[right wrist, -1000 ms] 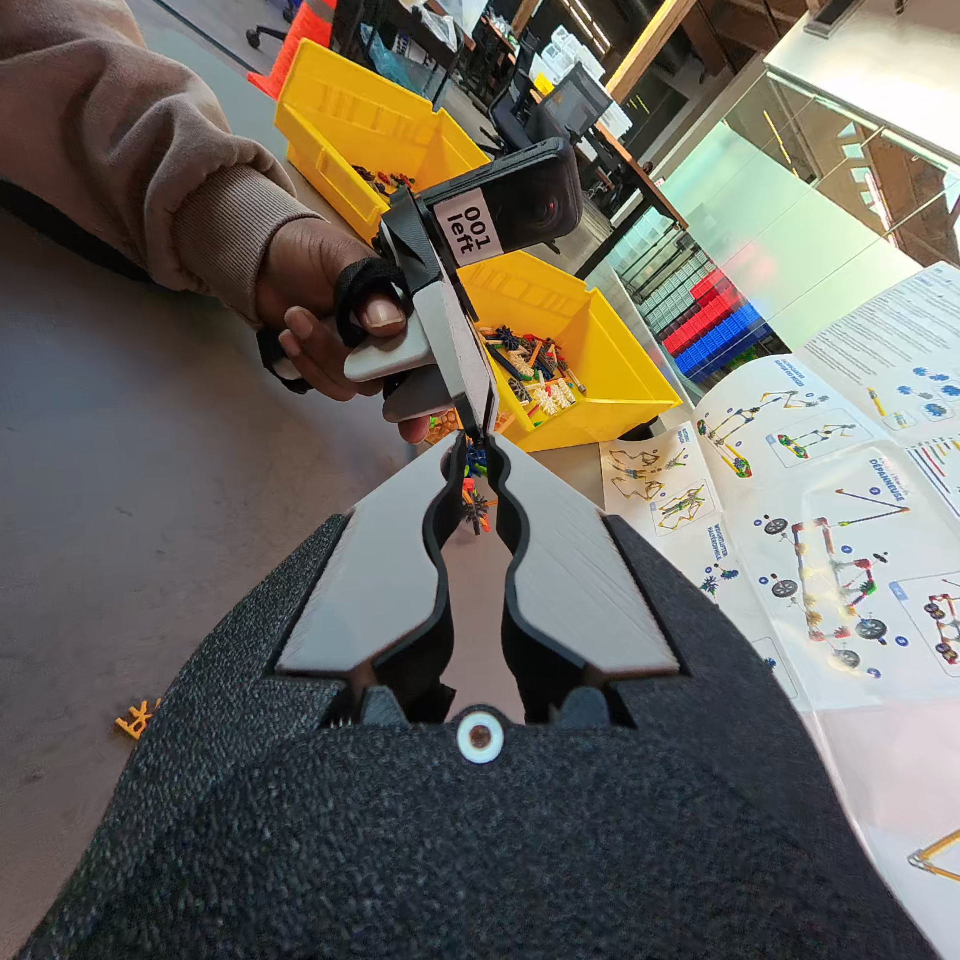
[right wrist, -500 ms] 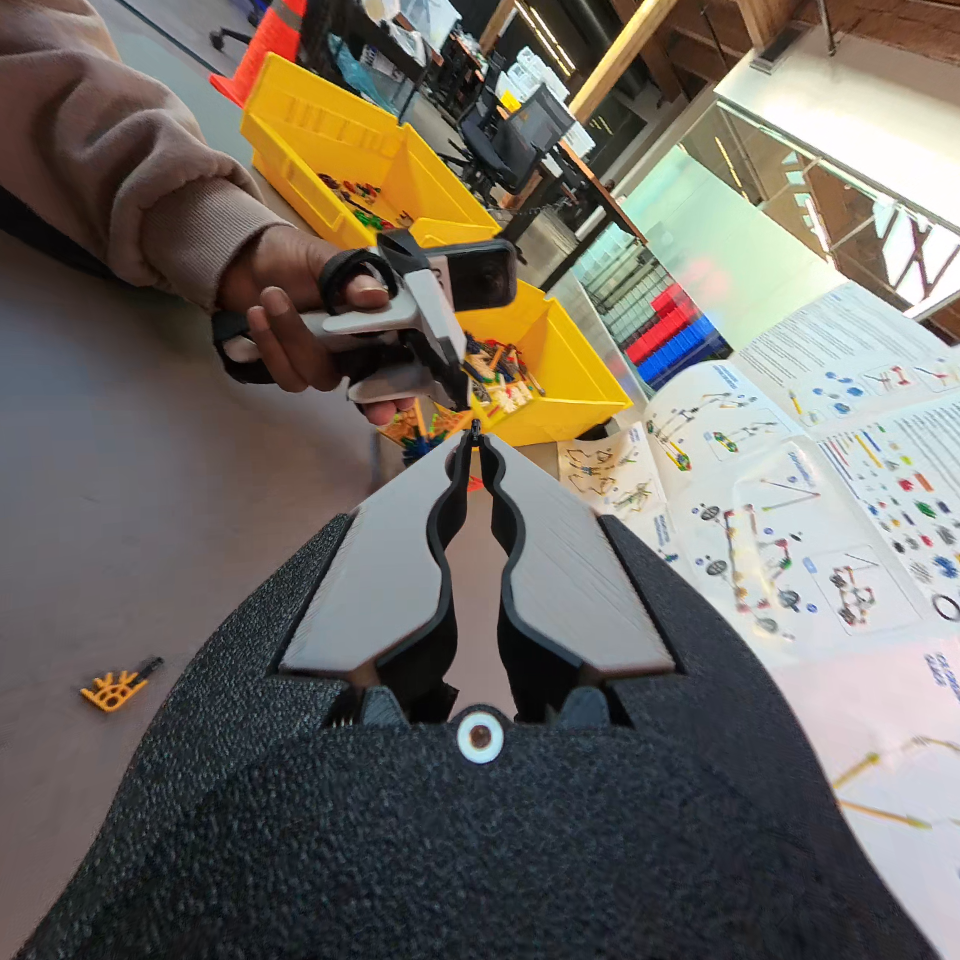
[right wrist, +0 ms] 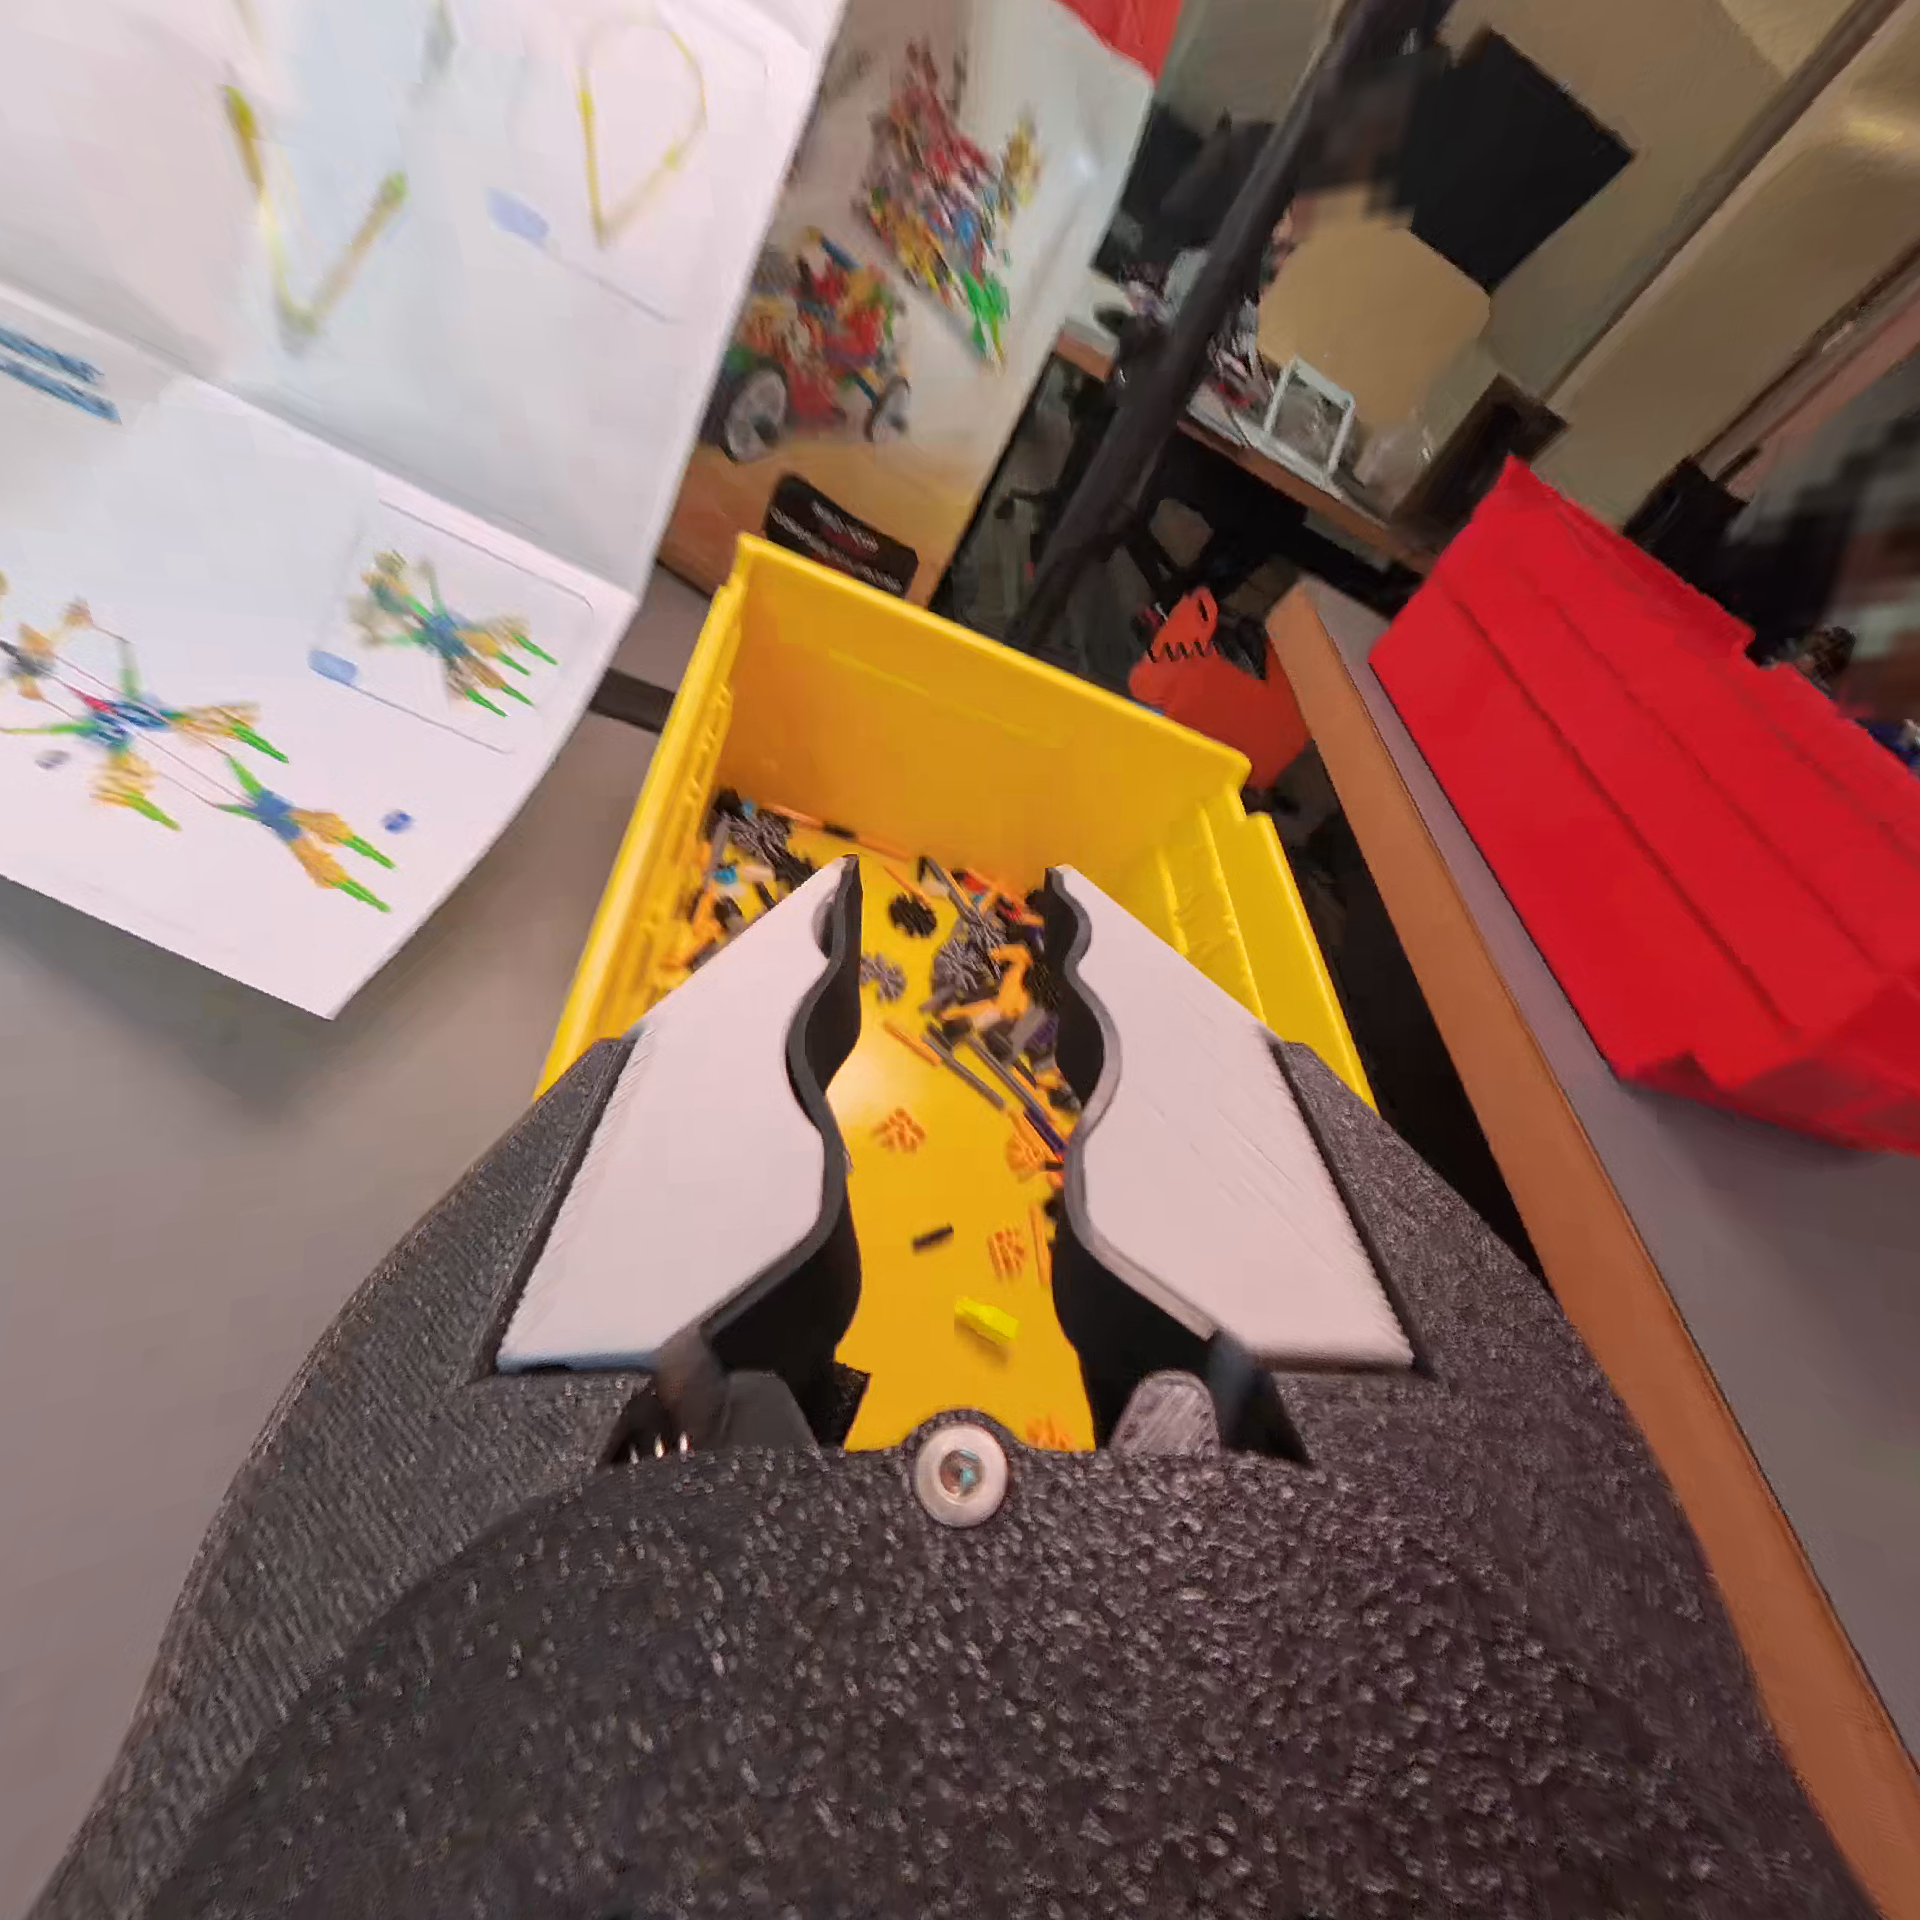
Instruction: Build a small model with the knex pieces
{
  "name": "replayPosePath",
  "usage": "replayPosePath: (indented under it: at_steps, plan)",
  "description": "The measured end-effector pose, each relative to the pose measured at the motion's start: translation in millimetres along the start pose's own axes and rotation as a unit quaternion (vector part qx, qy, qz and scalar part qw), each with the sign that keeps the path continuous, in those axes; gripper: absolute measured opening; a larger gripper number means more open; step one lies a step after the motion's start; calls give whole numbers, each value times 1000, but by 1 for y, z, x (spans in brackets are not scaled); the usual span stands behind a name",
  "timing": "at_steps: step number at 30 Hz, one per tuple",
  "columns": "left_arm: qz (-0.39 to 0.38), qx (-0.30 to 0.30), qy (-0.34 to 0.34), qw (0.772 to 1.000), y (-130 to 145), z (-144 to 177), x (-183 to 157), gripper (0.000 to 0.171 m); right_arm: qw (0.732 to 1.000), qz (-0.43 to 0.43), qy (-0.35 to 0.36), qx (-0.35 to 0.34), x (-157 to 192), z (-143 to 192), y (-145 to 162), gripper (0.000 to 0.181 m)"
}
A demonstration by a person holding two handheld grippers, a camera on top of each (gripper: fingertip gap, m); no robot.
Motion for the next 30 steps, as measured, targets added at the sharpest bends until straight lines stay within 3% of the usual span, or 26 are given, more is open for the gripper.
replayPosePath:
  at_steps: [2,4,5,7,8,11,14,17,26,30]
  plan:
    - [-4,3,-1,1000,0,1,0,22,995,-2,-69,-74,17,17,-28,31]
    - [-11,5,-11,1000,-1,2,1,22,966,-1,-225,-128,58,43,-53,27]
    - [-15,7,-18,1000,-1,3,3,22,938,4,-320,-134,83,58,-61,27]
    - [-18,10,-29,999,0,4,6,22,855,54,-507,-100,139,95,-60,28]
    - [-18,12,-32,999,1,5,7,22,813,100,-568,-80,163,112,-54,28]
    - [-18,16,-39,999,2,6,9,22,704,235,-670,-1,220,154,-21,29]
    - [-19,24,-47,998,4,6,12,22,634,303,-709,55,252,180,2,28]
    - [-19,31,-55,998,5,7,15,22,607,368,-697,98,265,189,21,28]
    - [-16,32,-61,997,6,8,17,22,627,418,-651,92,273,193,27,16]
    - [-7,29,-53,998,5,8,15,22,637,367,-676,47,273,186,18,16]
Point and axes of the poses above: each gripper's, where its closed fingertips meet, z back along the fingers, y out of its underside, x = y × z across the jaws, the point moved 7 cm from there along z, back along the fingers, and after that the axes turned 5 degrees about y, right-handed, at the moved point
